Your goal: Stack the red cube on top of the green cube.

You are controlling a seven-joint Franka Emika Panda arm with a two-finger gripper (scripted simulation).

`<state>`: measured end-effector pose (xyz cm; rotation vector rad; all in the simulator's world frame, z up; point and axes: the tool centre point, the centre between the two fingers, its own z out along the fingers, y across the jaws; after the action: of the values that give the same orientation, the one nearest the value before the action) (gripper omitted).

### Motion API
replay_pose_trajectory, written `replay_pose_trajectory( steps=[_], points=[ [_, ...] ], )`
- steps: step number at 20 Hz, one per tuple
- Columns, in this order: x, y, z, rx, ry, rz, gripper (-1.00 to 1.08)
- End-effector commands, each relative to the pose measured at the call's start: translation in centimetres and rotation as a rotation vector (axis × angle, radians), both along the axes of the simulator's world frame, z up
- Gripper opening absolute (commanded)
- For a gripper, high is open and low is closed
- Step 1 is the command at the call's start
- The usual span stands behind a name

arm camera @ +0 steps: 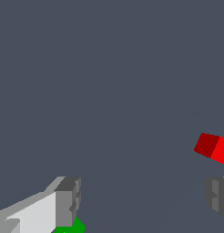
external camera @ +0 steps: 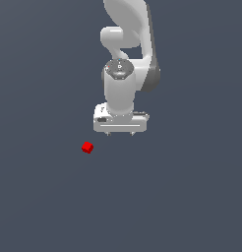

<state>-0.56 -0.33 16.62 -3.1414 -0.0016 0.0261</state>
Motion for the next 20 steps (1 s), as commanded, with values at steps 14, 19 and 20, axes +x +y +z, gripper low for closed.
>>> replay_pose_trajectory(
  steps=[14, 19, 20],
  points=[
    [0.0, -9.5, -5.3, -0.006, -0.009, -0.226, 1.00],
    [-0.9, -14.7, -8.2, -0.006, -0.014, -0.351, 1.00],
    [-1.0, -15.4, -8.6, -0.006, -0.015, -0.368, 1.00]
  ],
)
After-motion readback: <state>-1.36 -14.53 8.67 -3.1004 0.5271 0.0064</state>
